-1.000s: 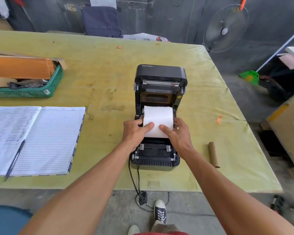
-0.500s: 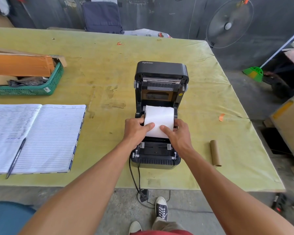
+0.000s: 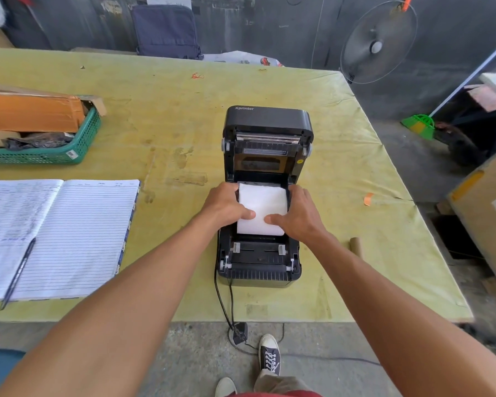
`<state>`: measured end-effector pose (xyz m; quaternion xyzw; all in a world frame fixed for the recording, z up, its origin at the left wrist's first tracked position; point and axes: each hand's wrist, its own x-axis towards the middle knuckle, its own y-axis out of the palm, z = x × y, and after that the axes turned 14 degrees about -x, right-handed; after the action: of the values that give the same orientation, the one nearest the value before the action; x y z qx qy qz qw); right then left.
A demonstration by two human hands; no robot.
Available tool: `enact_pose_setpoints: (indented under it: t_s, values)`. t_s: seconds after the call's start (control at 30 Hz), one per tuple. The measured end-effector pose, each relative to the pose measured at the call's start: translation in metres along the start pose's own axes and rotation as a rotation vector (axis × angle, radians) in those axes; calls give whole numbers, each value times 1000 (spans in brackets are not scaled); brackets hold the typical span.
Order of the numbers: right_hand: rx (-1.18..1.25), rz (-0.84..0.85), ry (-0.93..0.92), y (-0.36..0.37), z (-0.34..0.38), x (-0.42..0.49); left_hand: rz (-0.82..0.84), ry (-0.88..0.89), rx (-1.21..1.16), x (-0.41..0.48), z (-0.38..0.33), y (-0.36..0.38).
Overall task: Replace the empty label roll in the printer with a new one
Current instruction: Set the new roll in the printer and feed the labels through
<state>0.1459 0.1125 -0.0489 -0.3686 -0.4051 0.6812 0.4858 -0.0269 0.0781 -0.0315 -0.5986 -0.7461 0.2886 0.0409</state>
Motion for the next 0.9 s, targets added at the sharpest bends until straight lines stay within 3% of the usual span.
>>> enact_pose_setpoints:
  t_s: [0.27, 0.4, 0.67, 0.9]
  values:
    - [-157, 0, -100, 9, -2, -6, 90, 67, 113, 8, -11, -4]
    - [-238, -46, -137, 15, -5, -14, 131, 159, 289, 3, -8, -2]
    - [-400, -214, -208, 15, -3, -24, -125, 493, 574, -17, 21, 17]
    - [-500, -318, -286, 24, -6, -34, -225, 618, 658, -22, 34, 24]
